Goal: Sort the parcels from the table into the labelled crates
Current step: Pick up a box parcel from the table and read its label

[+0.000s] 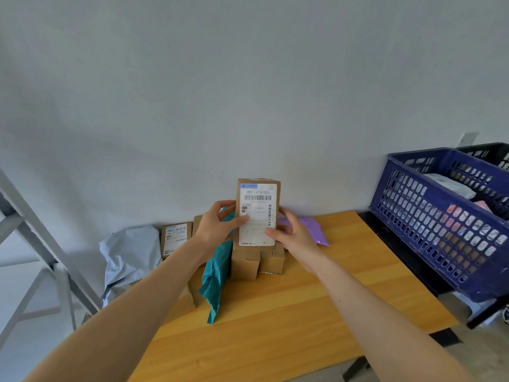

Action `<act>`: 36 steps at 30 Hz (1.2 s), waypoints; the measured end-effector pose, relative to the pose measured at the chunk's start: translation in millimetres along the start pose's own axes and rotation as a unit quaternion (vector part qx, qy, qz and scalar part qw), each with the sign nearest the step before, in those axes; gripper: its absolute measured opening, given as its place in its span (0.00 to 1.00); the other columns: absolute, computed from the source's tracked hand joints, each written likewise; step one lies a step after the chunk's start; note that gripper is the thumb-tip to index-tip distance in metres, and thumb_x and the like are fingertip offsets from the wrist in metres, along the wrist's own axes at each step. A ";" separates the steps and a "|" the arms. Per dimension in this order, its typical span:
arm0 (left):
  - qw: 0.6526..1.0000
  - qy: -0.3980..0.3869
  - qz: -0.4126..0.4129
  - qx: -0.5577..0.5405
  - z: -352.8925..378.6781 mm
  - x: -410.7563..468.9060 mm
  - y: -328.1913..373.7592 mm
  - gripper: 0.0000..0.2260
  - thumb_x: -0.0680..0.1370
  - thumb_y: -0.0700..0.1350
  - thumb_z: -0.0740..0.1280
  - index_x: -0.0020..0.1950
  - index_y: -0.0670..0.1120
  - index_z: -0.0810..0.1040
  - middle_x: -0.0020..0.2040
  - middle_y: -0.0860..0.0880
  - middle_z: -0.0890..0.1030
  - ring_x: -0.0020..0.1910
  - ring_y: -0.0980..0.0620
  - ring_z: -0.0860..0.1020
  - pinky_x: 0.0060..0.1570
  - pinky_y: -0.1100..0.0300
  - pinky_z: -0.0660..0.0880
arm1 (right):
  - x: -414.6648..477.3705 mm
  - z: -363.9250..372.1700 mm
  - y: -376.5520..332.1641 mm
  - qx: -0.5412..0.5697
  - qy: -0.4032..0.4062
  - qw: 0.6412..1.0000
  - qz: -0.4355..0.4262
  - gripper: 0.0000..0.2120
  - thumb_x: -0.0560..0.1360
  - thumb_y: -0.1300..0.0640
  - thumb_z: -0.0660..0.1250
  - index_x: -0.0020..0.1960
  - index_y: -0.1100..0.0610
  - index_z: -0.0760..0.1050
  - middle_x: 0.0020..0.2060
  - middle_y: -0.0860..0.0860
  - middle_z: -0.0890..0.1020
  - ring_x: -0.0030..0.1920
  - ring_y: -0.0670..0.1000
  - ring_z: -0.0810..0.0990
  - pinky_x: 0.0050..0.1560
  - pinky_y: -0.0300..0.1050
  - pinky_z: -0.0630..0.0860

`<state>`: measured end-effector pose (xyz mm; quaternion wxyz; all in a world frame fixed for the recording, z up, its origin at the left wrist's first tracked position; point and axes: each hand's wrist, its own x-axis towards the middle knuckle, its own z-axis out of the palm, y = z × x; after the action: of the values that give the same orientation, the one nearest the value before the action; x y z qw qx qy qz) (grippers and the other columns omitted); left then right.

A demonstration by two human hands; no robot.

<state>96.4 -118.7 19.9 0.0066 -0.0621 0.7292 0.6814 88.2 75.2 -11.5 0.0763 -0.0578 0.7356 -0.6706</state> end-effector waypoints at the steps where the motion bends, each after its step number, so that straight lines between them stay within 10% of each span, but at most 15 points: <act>1: 1.000 -0.005 0.002 0.010 0.2 -0.2 1.1 0.21 0.73 0.42 0.73 0.63 0.53 0.71 0.66 0.51 0.76 0.61 0.46 0.77 0.55 0.44 0.79 | -0.1 -0.4 -2.1 0.002 0.000 1.000 -0.001 0.34 0.75 0.59 0.71 0.75 0.47 0.60 0.60 0.48 0.79 0.56 0.45 0.79 0.54 0.43 0.80; 15: 0.998 -0.049 0.029 0.015 9.4 -9.9 3.1 0.24 0.74 0.40 0.71 0.66 0.56 0.69 0.68 0.52 0.74 0.55 0.51 0.78 0.44 0.54 0.81 | -14.2 -12.2 -11.9 0.017 0.011 1.000 0.005 0.33 0.76 0.62 0.69 0.75 0.45 0.59 0.55 0.48 0.80 0.56 0.49 0.80 0.42 0.37 0.80; 21: 0.997 -0.071 0.044 0.004 22.7 -13.6 4.9 0.23 0.74 0.40 0.72 0.63 0.58 0.69 0.68 0.52 0.73 0.53 0.55 0.77 0.39 0.61 0.80 | -23.5 -20.7 -11.6 0.017 0.048 0.999 0.001 0.33 0.76 0.62 0.68 0.76 0.48 0.60 0.63 0.49 0.76 0.65 0.52 0.74 0.61 0.56 0.76; 27: 0.994 -0.102 0.044 0.005 49.2 -18.4 11.2 0.24 0.74 0.39 0.72 0.64 0.58 0.69 0.69 0.52 0.73 0.62 0.47 0.76 0.54 0.47 0.80 | -43.7 -43.3 -11.2 0.034 0.085 0.996 -0.002 0.32 0.76 0.62 0.68 0.76 0.50 0.60 0.67 0.48 0.73 0.66 0.52 0.74 0.60 0.53 0.77; 36: 0.987 -0.145 0.057 0.021 120.3 -33.7 22.2 0.27 0.74 0.40 0.72 0.69 0.54 0.68 0.68 0.51 0.73 0.57 0.52 0.78 0.47 0.54 0.82 | -82.1 -107.1 -9.6 0.034 0.121 0.992 -0.010 0.31 0.76 0.62 0.68 0.75 0.49 0.62 0.67 0.49 0.74 0.66 0.50 0.73 0.61 0.54 0.77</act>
<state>118.6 5.2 36.5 0.0748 0.0796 0.7370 0.6670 148.3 194.4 10.4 -0.0177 0.0194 0.7153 -0.6983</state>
